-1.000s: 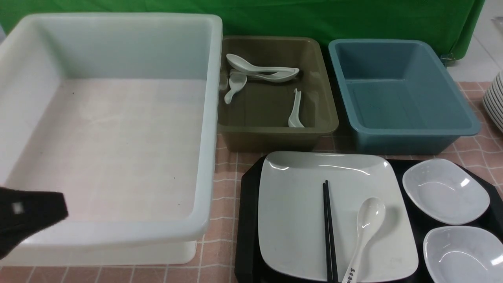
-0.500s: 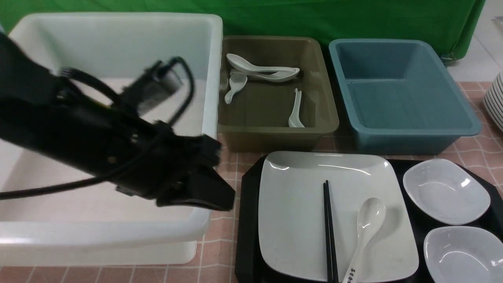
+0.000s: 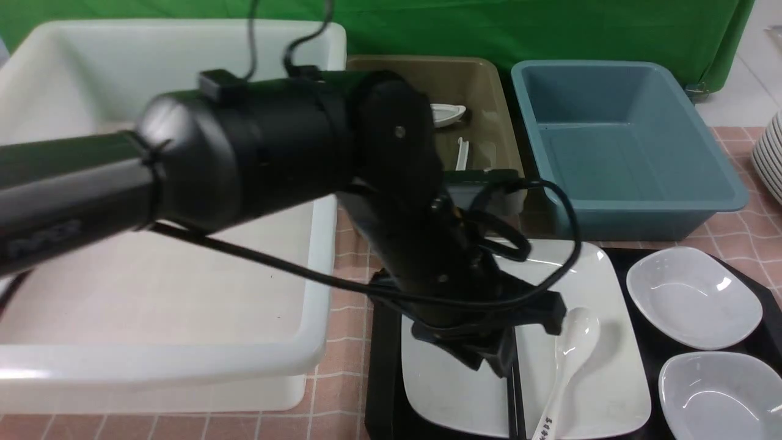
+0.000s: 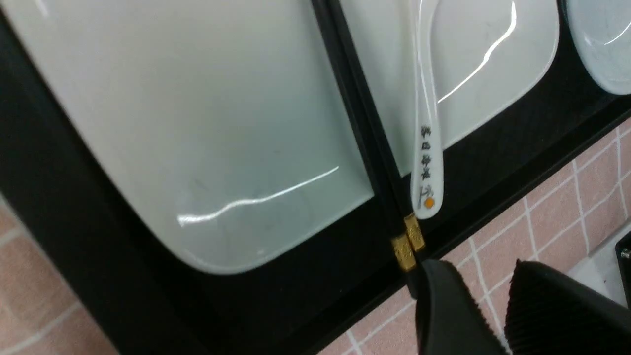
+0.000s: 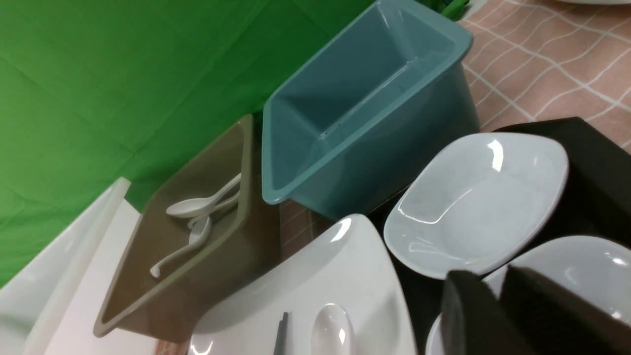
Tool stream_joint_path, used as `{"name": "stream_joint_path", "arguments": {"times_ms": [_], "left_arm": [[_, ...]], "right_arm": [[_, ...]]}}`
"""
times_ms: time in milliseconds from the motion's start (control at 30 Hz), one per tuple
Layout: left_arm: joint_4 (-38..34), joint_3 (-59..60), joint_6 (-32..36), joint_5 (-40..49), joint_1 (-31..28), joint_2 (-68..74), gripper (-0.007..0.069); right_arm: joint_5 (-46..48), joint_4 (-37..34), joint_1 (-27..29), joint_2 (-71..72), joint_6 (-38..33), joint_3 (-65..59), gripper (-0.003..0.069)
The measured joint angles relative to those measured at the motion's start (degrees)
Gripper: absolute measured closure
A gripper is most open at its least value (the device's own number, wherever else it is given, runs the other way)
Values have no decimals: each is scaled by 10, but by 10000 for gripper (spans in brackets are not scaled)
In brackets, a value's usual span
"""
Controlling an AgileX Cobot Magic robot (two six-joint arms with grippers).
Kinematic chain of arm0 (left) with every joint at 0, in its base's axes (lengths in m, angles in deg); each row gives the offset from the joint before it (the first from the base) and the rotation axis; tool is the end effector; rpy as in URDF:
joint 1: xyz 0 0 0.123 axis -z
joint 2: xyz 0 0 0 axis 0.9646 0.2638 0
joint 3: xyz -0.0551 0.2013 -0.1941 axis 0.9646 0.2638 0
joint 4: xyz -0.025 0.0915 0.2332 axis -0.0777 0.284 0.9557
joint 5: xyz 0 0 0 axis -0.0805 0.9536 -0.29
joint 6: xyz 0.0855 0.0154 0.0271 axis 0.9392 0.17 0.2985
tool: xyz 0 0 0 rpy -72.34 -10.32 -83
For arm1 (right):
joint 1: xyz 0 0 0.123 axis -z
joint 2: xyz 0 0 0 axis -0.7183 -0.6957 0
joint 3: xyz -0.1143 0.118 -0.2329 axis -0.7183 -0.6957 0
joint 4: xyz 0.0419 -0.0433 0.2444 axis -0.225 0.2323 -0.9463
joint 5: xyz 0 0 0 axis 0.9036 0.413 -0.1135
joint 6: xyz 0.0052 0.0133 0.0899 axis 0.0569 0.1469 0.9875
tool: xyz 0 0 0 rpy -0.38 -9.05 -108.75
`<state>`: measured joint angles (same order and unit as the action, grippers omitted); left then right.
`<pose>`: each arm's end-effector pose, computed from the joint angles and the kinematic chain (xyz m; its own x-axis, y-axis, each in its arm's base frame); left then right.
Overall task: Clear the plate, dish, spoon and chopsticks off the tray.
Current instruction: Use the left arm to grab a soup spoon from the plate
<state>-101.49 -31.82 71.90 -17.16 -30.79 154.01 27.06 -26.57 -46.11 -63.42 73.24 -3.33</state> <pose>0.2531 -0.2830 0.2632 -0.9136 0.3616 -0.1859 0.4065 0.8225 -0.3978 0.0575 0.0007 0.2090 0.0145 0.5816 -0.8134 -0.0214 0.8134 0.5813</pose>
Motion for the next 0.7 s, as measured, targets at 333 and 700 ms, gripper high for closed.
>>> {"name": "stream_joint_path", "arguments": {"times_ms": [333,700], "left_arm": [[-31,-58,6,-24,3,61,359],[-3,-315,41,34,3,255,357]], "right_arm": [[39,0,-7,-37,-86,85,629],[60,0,-13,-179,-107,104,617]]}}
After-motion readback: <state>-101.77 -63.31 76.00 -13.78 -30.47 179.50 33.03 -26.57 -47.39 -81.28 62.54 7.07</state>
